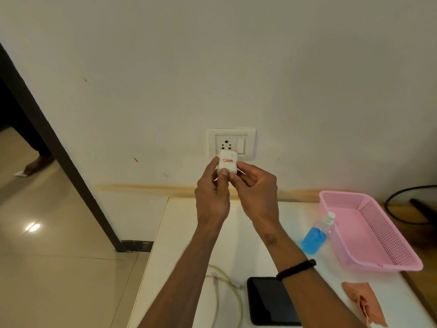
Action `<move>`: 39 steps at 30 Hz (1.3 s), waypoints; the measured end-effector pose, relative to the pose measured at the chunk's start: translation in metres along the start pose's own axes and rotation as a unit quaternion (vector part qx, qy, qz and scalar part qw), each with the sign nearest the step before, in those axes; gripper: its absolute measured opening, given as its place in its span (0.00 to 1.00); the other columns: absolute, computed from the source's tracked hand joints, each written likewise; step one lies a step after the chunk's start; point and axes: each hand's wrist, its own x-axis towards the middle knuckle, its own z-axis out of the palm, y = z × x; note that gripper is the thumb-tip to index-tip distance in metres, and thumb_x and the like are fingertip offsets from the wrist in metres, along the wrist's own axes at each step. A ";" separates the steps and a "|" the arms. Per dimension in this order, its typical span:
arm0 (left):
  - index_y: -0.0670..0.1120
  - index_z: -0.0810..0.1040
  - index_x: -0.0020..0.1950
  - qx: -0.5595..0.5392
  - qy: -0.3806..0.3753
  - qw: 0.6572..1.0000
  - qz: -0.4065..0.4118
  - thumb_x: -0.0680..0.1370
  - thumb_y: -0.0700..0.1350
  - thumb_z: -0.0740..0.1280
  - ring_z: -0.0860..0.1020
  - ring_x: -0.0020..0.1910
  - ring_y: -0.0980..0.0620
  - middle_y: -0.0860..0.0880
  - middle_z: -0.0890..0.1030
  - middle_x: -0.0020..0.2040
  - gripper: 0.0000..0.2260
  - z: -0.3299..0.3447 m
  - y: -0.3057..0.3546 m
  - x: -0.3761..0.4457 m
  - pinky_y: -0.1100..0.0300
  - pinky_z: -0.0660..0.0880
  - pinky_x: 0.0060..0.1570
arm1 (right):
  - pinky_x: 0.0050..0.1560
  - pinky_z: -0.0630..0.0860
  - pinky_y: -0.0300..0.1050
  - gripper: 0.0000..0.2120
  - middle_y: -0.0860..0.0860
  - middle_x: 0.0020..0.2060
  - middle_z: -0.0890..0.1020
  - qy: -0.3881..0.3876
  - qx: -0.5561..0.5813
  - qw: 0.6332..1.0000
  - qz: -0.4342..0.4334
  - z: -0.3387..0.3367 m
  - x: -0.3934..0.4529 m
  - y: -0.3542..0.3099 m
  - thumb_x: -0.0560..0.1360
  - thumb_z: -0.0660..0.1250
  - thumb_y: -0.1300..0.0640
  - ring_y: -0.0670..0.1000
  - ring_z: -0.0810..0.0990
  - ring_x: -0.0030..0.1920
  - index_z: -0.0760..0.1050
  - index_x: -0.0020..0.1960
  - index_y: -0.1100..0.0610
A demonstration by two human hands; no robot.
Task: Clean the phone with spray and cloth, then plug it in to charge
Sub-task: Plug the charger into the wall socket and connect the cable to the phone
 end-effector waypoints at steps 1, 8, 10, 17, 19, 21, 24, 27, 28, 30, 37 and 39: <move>0.45 0.70 0.78 -0.011 0.007 1.000 -0.005 0.86 0.46 0.61 0.83 0.60 0.49 0.45 0.82 0.66 0.20 0.001 -0.002 0.000 0.47 0.79 0.64 | 0.46 0.76 0.24 0.19 0.26 0.42 0.81 0.001 0.000 1.000 0.000 0.000 0.001 0.001 0.74 0.77 0.58 0.31 0.83 0.48 0.82 0.64 0.51; 0.47 0.71 0.78 -0.094 -0.001 0.995 -0.019 0.85 0.45 0.64 0.82 0.64 0.48 0.45 0.81 0.68 0.20 0.003 -0.004 0.000 0.51 0.81 0.63 | 0.48 0.77 0.25 0.21 0.26 0.45 0.81 0.005 -0.009 1.000 -0.014 -0.006 0.006 0.002 0.73 0.78 0.59 0.31 0.83 0.49 0.82 0.65 0.52; 0.47 0.71 0.78 -0.098 0.001 0.995 -0.015 0.85 0.44 0.64 0.82 0.64 0.48 0.45 0.81 0.68 0.20 0.004 -0.004 0.000 0.52 0.81 0.62 | 0.49 0.77 0.26 0.21 0.29 0.47 0.82 0.002 -0.005 1.000 -0.014 -0.006 0.008 0.002 0.73 0.78 0.59 0.32 0.83 0.50 0.82 0.65 0.53; 0.48 0.71 0.78 -0.102 0.008 0.995 -0.017 0.85 0.44 0.64 0.82 0.63 0.50 0.46 0.81 0.68 0.20 0.004 -0.011 -0.002 0.57 0.82 0.59 | 0.46 0.77 0.26 0.21 0.31 0.48 0.81 -0.005 0.005 1.000 -0.001 -0.002 0.005 0.006 0.73 0.78 0.62 0.30 0.83 0.48 0.81 0.65 0.54; 0.48 0.70 0.79 -0.104 0.003 0.994 -0.018 0.85 0.44 0.64 0.82 0.64 0.49 0.46 0.80 0.69 0.20 0.004 -0.013 -0.002 0.55 0.82 0.60 | 0.47 0.77 0.26 0.21 0.31 0.48 0.82 -0.005 0.006 1.000 0.003 -0.001 0.005 0.007 0.73 0.78 0.62 0.30 0.83 0.48 0.82 0.65 0.54; 0.48 0.71 0.78 -0.103 0.005 0.994 -0.024 0.86 0.43 0.63 0.83 0.62 0.49 0.46 0.81 0.68 0.20 0.004 -0.016 -0.002 0.56 0.82 0.59 | 0.48 0.78 0.28 0.21 0.35 0.51 0.83 -0.007 0.005 1.000 0.007 0.000 0.004 0.007 0.73 0.78 0.63 0.31 0.83 0.49 0.82 0.65 0.54; 0.47 0.71 0.78 -0.111 0.012 0.993 -0.042 0.86 0.43 0.63 0.83 0.61 0.49 0.46 0.82 0.67 0.20 0.004 -0.018 -0.002 0.55 0.82 0.59 | 0.52 0.80 0.32 0.21 0.42 0.56 0.84 -0.007 0.006 1.000 0.010 0.001 0.002 0.006 0.74 0.77 0.64 0.33 0.83 0.51 0.81 0.66 0.55; 0.47 0.71 0.78 -0.120 0.012 0.991 -0.054 0.85 0.43 0.64 0.84 0.60 0.49 0.46 0.82 0.66 0.20 0.002 -0.016 0.000 0.55 0.82 0.58 | 0.52 0.81 0.33 0.20 0.40 0.53 0.85 0.001 0.008 1.000 0.015 0.003 0.002 0.003 0.73 0.77 0.64 0.35 0.84 0.51 0.82 0.64 0.55; 0.48 0.72 0.77 -0.121 0.015 0.991 -0.055 0.85 0.44 0.64 0.84 0.59 0.49 0.46 0.83 0.65 0.19 0.001 -0.015 0.000 0.57 0.83 0.56 | 0.51 0.80 0.32 0.20 0.37 0.50 0.85 0.004 0.007 1.000 0.017 0.003 0.002 0.002 0.73 0.77 0.64 0.35 0.84 0.50 0.82 0.64 0.55; 0.47 0.75 0.74 -0.125 0.036 0.990 -0.059 0.84 0.44 0.66 0.86 0.54 0.51 0.46 0.85 0.61 0.18 0.001 -0.013 0.001 0.58 0.83 0.53 | 0.49 0.79 0.29 0.19 0.32 0.46 0.83 0.012 0.001 1.000 0.018 0.004 0.002 -0.001 0.73 0.78 0.63 0.32 0.84 0.48 0.83 0.62 0.55; 0.41 0.83 0.64 -0.173 0.129 0.971 -0.104 0.78 0.43 0.75 0.89 0.45 0.50 0.45 0.88 0.52 0.15 0.006 -0.008 -0.002 0.49 0.85 0.52 | 0.50 0.79 0.29 0.17 0.47 0.52 0.88 0.050 -0.021 0.999 -0.003 0.004 -0.002 -0.013 0.72 0.79 0.60 0.34 0.85 0.47 0.84 0.60 0.57; 0.42 0.84 0.63 -0.183 0.133 0.969 -0.104 0.77 0.43 0.76 0.89 0.44 0.50 0.46 0.88 0.51 0.15 0.008 -0.007 -0.002 0.49 0.85 0.52 | 0.50 0.79 0.28 0.17 0.49 0.52 0.88 0.055 -0.030 0.998 -0.007 0.003 -0.002 -0.016 0.72 0.79 0.59 0.33 0.84 0.46 0.84 0.60 0.57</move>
